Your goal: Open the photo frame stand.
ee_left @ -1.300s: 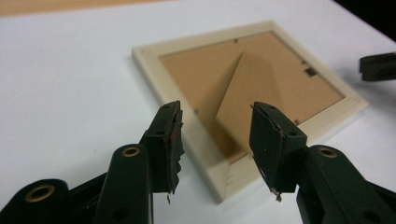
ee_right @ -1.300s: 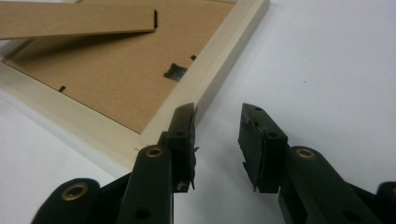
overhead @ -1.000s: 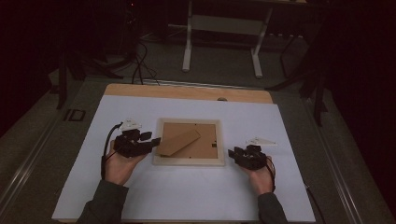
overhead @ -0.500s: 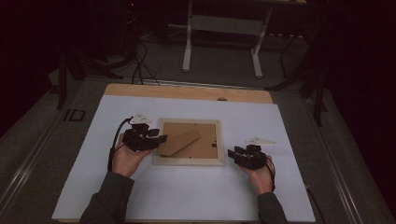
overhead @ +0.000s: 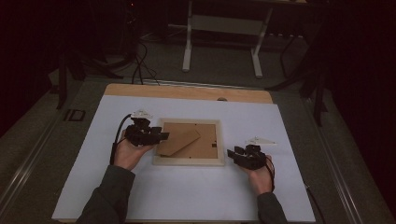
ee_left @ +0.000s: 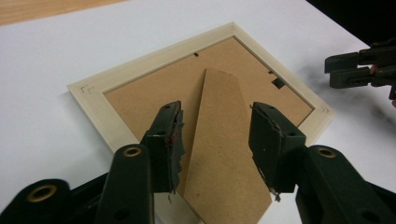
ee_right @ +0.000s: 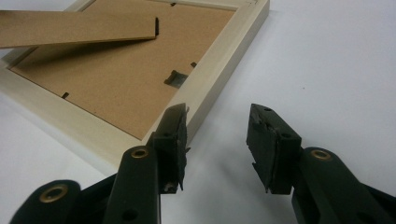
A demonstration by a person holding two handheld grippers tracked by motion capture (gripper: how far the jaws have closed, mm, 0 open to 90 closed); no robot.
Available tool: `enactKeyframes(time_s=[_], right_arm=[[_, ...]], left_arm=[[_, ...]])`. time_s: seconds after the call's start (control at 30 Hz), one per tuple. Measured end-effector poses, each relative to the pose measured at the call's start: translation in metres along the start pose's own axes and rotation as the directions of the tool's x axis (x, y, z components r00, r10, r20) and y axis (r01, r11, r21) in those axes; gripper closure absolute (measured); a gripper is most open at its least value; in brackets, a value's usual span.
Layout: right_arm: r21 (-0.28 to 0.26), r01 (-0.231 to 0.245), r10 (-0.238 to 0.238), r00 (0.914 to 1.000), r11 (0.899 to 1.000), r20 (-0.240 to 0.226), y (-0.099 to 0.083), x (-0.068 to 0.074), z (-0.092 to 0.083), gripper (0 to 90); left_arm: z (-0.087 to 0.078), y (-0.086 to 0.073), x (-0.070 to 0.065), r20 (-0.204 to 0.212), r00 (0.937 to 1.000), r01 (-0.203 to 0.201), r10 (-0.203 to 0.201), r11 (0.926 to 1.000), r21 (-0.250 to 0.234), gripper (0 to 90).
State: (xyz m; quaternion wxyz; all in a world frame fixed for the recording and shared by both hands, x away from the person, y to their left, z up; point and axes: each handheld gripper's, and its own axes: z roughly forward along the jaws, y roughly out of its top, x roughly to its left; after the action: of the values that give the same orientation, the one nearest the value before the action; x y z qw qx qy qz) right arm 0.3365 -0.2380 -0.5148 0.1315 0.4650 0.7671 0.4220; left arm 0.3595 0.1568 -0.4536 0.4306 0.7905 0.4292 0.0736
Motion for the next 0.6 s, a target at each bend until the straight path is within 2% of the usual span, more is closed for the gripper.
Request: enactKeyframes(time_s=[0.17,0.47,0.6], right_arm=[[0.001,0.0,0.0,1.0,1.0,0.002,0.0,-0.001,0.0,56.8],[0.009,0.005,-0.005,1.0,1.0,0.0,-0.001,0.0,0.003,56.5],[0.012,0.003,-0.003,1.0,1.0,-0.001,-0.001,0.0,0.003,56.2]], left_arm=[[0.008,0.002,0.003,0.022,0.9997,0.013,-0.013,0.9997,0.023,51.6],[0.023,0.007,0.007,0.027,0.9994,0.021,-0.023,0.9971,0.074,43.9],[0.028,0.007,0.01,0.043,0.998,0.043,-0.047,0.9958,0.081,42.4]])
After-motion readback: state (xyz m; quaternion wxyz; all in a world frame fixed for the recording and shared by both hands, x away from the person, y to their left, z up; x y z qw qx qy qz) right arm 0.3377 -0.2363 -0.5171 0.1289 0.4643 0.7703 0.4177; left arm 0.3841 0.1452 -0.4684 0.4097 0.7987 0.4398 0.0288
